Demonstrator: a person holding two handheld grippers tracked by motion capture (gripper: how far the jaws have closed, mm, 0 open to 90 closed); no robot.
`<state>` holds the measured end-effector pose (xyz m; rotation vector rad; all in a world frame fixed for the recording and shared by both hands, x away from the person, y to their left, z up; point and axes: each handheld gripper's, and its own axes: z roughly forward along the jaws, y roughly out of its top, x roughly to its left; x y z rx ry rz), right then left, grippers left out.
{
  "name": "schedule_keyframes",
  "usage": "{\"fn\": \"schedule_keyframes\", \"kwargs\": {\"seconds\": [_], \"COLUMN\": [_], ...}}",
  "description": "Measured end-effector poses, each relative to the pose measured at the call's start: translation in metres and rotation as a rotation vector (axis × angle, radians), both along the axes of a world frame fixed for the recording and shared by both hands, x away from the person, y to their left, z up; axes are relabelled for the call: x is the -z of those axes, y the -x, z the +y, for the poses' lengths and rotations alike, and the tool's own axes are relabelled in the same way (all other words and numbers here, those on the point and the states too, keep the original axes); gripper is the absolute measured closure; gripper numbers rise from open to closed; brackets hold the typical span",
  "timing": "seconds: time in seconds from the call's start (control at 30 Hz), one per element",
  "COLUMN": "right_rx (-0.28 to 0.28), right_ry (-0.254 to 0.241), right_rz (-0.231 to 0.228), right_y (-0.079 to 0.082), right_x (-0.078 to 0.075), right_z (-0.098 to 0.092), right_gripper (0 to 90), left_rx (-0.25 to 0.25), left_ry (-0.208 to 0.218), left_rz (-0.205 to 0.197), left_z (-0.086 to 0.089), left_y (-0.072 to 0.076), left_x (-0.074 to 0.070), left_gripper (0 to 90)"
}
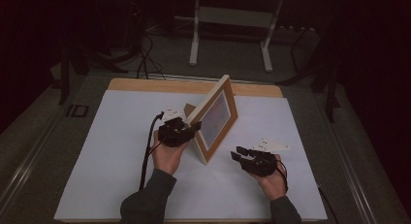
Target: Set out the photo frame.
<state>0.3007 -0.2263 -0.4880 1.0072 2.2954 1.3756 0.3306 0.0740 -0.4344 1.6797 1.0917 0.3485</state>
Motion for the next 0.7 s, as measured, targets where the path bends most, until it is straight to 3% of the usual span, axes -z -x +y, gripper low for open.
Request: {"fn": "schedule_keyframes", "kwargs": {"seconds": [0.1,0.3,0.7], "right_rx": [0.004,0.009,0.015], "right_ry": [-0.003,-0.005,0.004], "right_rz": [-0.001,-0.006,-0.011], "right_y": [0.000,0.000,-0.003], "right_x": [-0.001,-0.001,-0.004], "right_z": [-0.001,-0.002,-0.003], "right_gripper": [64.3,64.3,63.9], "left_rx": [-0.004,0.035,0.116], "left_ry": [0.013,0.072,0.086], "left_rz": [0.001,0.039,0.060], "left_z": [0.001,0.010,0.023], "left_y": [0.000,-0.006,-0.011], "left_x": [0.001,0.002,0.002], "left_gripper": [69.9,71.1,71.2]}}
